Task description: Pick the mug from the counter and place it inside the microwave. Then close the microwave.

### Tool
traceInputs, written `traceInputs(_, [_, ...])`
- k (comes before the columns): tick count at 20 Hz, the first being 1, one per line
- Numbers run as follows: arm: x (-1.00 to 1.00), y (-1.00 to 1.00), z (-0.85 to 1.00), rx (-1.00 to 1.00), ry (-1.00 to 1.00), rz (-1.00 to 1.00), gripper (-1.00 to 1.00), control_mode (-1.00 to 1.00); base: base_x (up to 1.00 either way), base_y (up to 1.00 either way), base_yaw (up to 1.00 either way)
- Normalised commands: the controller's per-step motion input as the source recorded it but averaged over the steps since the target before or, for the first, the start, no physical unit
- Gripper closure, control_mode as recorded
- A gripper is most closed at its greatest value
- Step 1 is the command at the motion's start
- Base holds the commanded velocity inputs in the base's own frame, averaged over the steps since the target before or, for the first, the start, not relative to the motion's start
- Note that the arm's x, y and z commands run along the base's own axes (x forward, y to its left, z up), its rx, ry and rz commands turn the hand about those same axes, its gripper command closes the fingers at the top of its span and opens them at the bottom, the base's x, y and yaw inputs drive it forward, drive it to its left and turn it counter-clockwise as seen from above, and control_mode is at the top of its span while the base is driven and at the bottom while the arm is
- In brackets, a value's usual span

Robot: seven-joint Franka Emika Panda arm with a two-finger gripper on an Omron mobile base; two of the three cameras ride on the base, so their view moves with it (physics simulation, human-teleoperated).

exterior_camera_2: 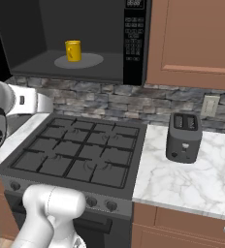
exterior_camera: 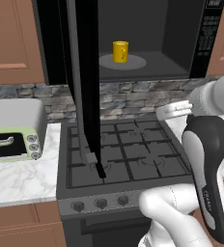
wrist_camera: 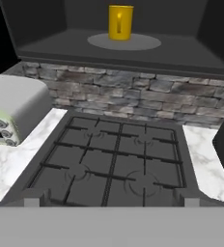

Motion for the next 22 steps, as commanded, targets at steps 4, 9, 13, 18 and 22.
traceInputs(4, [-0.37,0.0,0.18,0.0,0.0,0.0,-1.0,-1.0,0.0,0.0,0.0])
traceInputs(9, [-0.34,0.13,0.09,-0.01,-0.01,0.0,-1.0,-1.0,0.0,0.0,0.0])
traceInputs(13, [-0.48,0.22,0.11,0.0,-0.07,-0.01,-1.0,-1.0,0.0,0.0,0.0])
traceInputs(18, [-0.36,0.13,0.02,0.0,-0.12,-0.04,-1.0,-1.0,0.0,0.0,0.0])
traceInputs(22, [-0.22,0.04,0.01,0.0,-0.2,-0.04,-1.0,-1.0,0.0,0.0,0.0])
